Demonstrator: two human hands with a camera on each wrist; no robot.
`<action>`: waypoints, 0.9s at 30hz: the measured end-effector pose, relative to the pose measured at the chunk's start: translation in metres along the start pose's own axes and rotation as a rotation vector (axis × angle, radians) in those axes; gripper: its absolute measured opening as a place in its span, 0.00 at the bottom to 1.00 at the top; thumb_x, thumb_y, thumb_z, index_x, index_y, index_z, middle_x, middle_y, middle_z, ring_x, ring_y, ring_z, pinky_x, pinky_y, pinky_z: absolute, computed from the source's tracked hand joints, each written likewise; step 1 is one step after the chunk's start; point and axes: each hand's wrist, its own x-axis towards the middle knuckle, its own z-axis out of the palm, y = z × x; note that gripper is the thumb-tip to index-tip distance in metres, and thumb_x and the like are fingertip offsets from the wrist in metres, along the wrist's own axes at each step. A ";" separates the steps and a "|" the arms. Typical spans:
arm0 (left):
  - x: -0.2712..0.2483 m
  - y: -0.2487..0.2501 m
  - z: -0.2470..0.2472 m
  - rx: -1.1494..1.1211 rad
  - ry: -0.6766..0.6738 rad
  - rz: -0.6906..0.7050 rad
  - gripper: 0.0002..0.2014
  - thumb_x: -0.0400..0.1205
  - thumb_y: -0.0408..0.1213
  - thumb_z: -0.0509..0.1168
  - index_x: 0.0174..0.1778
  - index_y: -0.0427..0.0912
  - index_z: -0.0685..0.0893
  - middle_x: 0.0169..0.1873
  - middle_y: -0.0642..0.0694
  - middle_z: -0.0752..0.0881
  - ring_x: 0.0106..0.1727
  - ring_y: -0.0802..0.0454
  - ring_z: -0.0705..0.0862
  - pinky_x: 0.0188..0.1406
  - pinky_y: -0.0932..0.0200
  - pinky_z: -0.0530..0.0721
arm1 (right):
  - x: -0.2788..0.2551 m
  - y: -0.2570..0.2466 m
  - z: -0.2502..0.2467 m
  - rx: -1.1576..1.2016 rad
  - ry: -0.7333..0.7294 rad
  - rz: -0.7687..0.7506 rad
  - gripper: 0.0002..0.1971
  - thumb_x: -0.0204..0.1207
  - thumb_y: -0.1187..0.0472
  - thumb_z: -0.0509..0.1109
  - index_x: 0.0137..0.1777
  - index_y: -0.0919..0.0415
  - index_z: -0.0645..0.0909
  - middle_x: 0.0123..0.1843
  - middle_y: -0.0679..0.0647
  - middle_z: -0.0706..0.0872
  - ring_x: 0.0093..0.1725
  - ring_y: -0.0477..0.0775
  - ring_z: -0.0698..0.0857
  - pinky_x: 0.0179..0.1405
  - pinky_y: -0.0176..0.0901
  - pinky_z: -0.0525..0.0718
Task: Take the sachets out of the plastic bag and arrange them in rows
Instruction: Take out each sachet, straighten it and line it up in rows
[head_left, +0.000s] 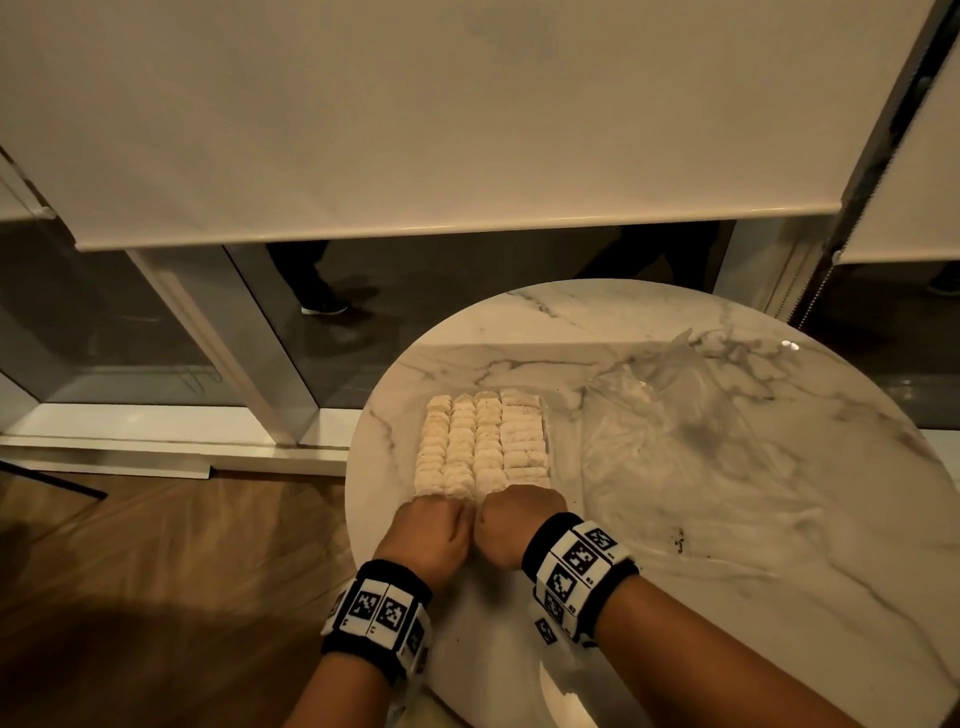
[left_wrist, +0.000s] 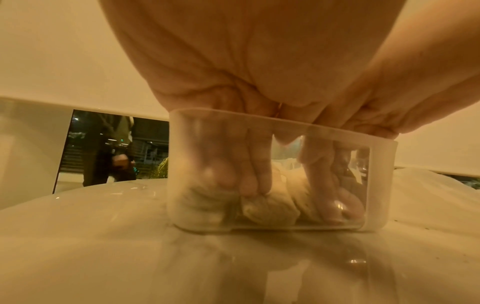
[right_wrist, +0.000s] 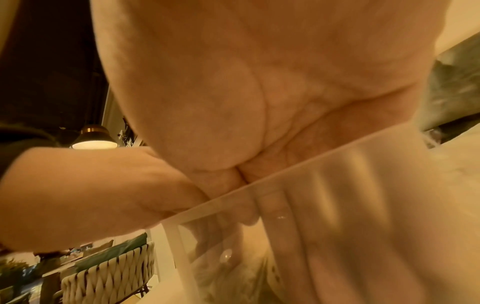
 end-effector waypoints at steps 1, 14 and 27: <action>0.000 -0.001 0.000 -0.008 0.007 0.009 0.20 0.90 0.46 0.52 0.44 0.42 0.87 0.44 0.41 0.89 0.45 0.43 0.85 0.48 0.51 0.81 | -0.001 0.000 0.000 0.001 0.013 -0.001 0.20 0.88 0.54 0.52 0.65 0.61 0.82 0.66 0.59 0.85 0.65 0.61 0.84 0.62 0.51 0.79; -0.001 0.001 0.005 0.177 -0.035 -0.035 0.27 0.91 0.51 0.38 0.63 0.52 0.84 0.53 0.47 0.90 0.58 0.47 0.85 0.66 0.49 0.72 | -0.009 0.006 0.002 -0.066 0.154 -0.055 0.20 0.86 0.53 0.51 0.60 0.60 0.83 0.59 0.59 0.88 0.61 0.63 0.84 0.69 0.59 0.69; 0.005 -0.003 0.016 0.167 0.037 -0.074 0.48 0.75 0.64 0.19 0.46 0.50 0.88 0.42 0.50 0.90 0.49 0.52 0.85 0.62 0.53 0.70 | -0.002 0.006 0.025 -0.043 0.258 -0.039 0.22 0.86 0.52 0.48 0.53 0.58 0.85 0.49 0.57 0.90 0.52 0.62 0.85 0.74 0.63 0.60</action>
